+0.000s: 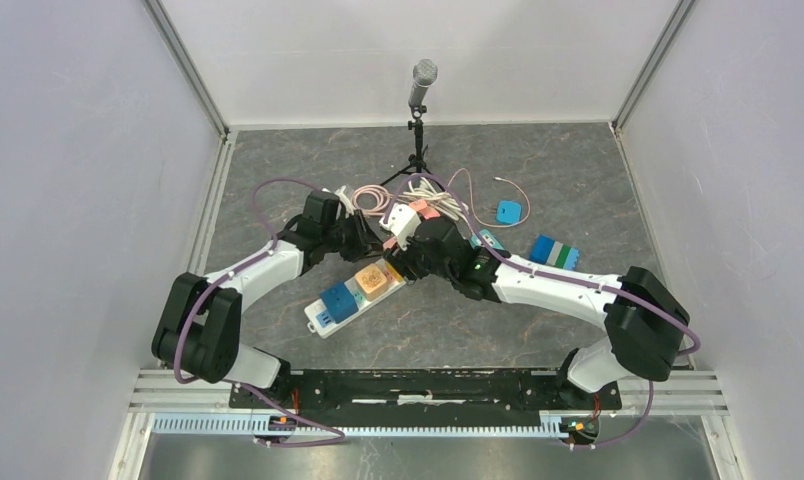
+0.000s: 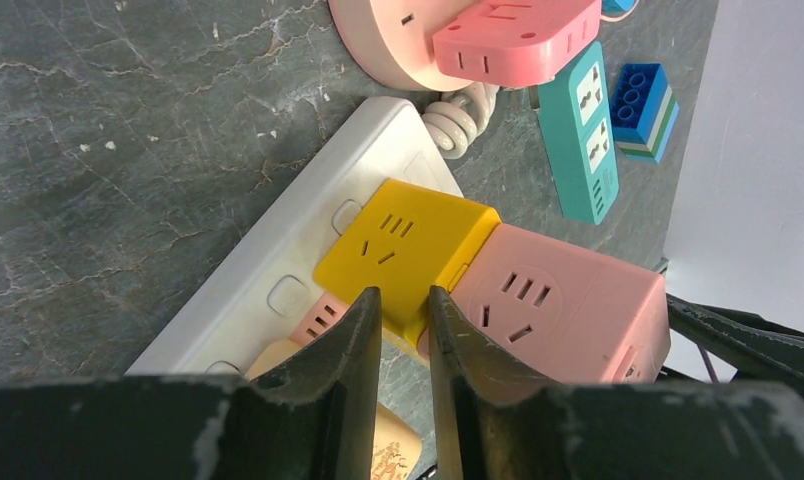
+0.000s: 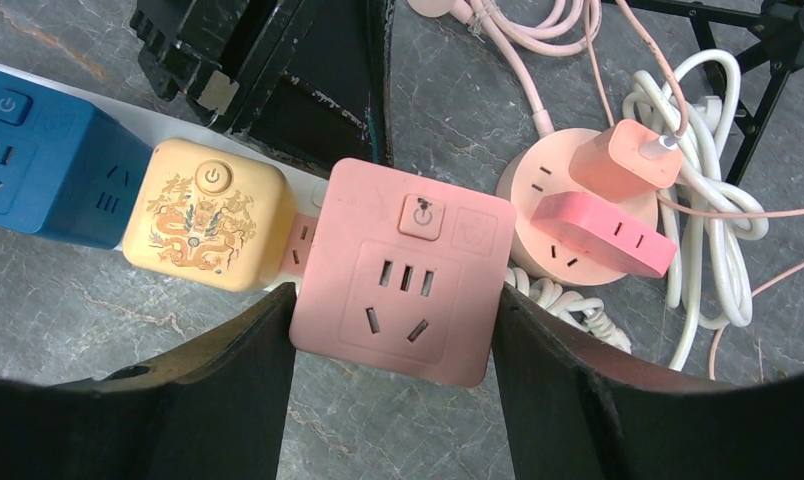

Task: Pull the plug off the socket

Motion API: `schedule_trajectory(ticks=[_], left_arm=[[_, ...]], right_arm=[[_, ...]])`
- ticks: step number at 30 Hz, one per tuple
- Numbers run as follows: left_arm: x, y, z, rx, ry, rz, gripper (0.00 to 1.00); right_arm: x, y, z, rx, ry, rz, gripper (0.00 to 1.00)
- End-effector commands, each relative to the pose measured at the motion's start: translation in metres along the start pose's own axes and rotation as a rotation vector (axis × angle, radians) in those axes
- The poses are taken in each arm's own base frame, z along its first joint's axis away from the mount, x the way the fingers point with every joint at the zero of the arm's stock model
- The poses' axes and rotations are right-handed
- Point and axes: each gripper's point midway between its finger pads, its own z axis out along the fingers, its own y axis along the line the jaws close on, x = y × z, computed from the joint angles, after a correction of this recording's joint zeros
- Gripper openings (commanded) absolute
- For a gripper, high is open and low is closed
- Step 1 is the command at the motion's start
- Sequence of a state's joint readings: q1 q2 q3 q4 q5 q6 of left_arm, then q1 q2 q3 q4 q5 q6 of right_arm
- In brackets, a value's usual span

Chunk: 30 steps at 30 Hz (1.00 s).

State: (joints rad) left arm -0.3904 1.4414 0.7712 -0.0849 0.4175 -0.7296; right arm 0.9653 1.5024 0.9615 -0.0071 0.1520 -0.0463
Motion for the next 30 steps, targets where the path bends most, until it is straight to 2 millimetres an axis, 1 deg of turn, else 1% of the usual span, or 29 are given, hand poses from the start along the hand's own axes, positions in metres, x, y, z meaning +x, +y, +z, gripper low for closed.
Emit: schedule_trajectory(ticks=[1,2,4,6,7,10,13,17,18,19,20,25,28,30], left_arm=[[0.041,0.011,0.003,-0.031,0.124,0.023,0.30],[0.044,0.013,0.003,-0.038,0.130,0.021,0.30],[0.048,0.016,0.002,-0.045,0.143,0.020,0.30],[0.050,0.019,0.001,-0.053,0.143,0.023,0.30],[0.051,0.021,0.000,-0.061,0.143,0.025,0.30],[0.052,0.025,-0.003,-0.090,0.151,0.039,0.32],[0.052,0.027,-0.004,-0.098,0.146,0.041,0.33],[0.052,0.026,-0.004,-0.096,0.149,0.044,0.33],[0.053,0.028,-0.004,-0.104,0.149,0.042,0.32],[0.054,0.031,-0.003,-0.111,0.152,0.042,0.31],[0.056,0.034,-0.003,-0.118,0.155,0.039,0.30],[0.067,0.051,-0.001,-0.166,0.174,0.024,0.27],[0.071,0.055,-0.001,-0.180,0.181,0.022,0.26],[0.072,0.057,-0.001,-0.187,0.180,0.023,0.25]], right_arm=[[-0.013,-0.010,0.003,0.062,-0.075,0.059,0.64],[-0.012,-0.011,0.003,0.071,-0.074,0.061,0.72],[-0.009,-0.013,0.004,0.086,-0.067,0.092,0.82],[-0.007,-0.014,0.005,0.095,-0.056,0.098,0.84],[-0.005,-0.015,0.006,0.102,-0.041,0.098,0.83],[-0.004,-0.015,0.008,0.102,-0.014,0.089,0.74],[-0.005,-0.011,0.008,0.064,-0.012,0.081,0.56],[-0.004,-0.009,0.005,0.051,-0.026,0.086,0.26],[-0.007,-0.010,0.004,0.054,-0.047,0.096,0.15],[-0.009,-0.010,0.004,0.056,-0.065,0.105,0.05],[-0.012,-0.010,0.002,0.054,-0.083,0.110,0.00],[-0.035,-0.009,-0.006,0.038,-0.207,0.161,0.00],[-0.046,-0.007,-0.011,0.005,-0.264,0.199,0.00],[-0.051,-0.002,-0.010,-0.033,-0.271,0.193,0.00]])
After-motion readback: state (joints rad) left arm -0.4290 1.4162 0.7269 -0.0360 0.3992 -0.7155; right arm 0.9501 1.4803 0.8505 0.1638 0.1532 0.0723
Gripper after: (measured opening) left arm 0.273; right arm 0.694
